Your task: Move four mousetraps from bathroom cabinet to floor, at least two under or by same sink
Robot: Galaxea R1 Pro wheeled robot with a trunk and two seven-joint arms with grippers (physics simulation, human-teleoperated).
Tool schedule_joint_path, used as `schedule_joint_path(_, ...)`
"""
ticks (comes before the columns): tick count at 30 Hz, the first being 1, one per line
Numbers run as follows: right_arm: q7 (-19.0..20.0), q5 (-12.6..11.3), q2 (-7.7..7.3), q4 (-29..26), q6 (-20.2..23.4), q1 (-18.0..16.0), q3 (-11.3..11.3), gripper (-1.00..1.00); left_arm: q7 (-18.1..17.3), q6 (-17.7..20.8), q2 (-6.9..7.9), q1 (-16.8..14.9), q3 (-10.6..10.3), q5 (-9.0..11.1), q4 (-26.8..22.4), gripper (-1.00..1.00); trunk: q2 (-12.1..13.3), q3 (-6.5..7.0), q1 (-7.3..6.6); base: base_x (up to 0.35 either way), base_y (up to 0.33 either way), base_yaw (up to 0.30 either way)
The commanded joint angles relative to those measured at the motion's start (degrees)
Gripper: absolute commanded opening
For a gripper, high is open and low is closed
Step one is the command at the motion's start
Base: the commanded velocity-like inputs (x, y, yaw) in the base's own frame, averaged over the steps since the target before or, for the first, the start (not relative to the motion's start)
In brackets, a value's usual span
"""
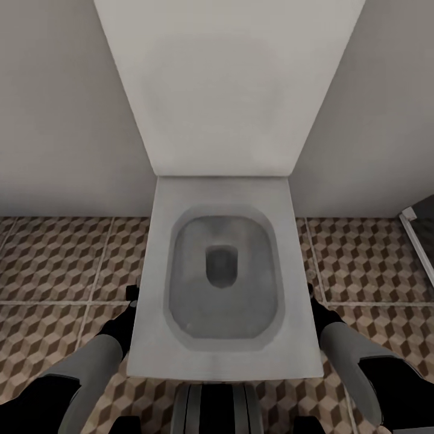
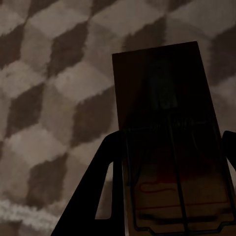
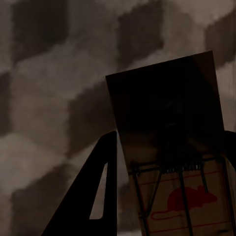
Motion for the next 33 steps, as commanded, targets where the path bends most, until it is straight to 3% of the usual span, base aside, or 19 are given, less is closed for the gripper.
schedule_joint_path(1,-0.1,-0.2,-0.04,0.0,0.0,0.0,0.4,-1.0,0.5,-0.2,0.03,0.0,-0.5,0.4,0.1,-1.0,0.0,-0.03,0.0,0.08,0.0,0.0)
schedule_joint_path(10,-0.1,-0.1,-0.08,0.0,0.0,0.0,0.5,-1.0,0.5,-0.2,0.05,0.0,-0.5,0.4,0.0,-1.0,0.0,-0.03,0.0,0.175,0.0,0.0)
schedule_joint_path(33,-0.1,-0.1,-0.08,0.0,0.0,0.0,0.5,-1.0,0.5,-0.5,0.04,0.0,-0.4,0.4,0.0,-1.0,0.0,-0.03,0.0,0.009,-0.004,0.0)
